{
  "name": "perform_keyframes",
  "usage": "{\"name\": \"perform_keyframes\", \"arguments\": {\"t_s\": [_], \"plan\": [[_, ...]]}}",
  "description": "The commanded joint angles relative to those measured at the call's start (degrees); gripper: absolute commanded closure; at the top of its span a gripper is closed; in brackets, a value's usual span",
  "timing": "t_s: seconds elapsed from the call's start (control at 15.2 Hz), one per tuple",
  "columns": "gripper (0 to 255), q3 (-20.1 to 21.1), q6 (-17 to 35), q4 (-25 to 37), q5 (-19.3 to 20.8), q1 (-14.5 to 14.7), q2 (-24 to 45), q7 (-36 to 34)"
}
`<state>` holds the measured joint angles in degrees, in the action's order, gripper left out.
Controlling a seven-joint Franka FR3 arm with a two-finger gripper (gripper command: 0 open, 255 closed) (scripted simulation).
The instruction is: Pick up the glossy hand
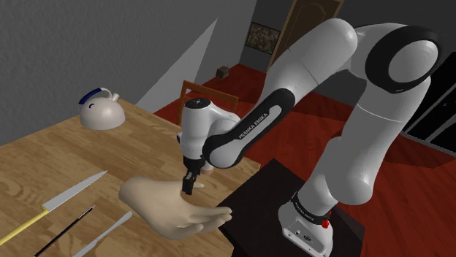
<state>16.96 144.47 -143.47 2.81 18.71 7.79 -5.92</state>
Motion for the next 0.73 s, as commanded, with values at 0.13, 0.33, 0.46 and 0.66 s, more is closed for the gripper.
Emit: {"name": "perform_keyframes", "arguments": {"t_s": [0.13,0.33,0.46,0.66], "plan": [[255,-0.1,0.3,0.1,0.2,0.0,0.4,-0.1],[255,-0.1,0.3,0.0,0.2,0.0,0.3,-0.1],[255,0.0,0.3,0.1,0.2,0.1,0.4,-0.2],[255,-0.1,0.3,0.1,0.2,0.0,0.3,-0.1]]}}
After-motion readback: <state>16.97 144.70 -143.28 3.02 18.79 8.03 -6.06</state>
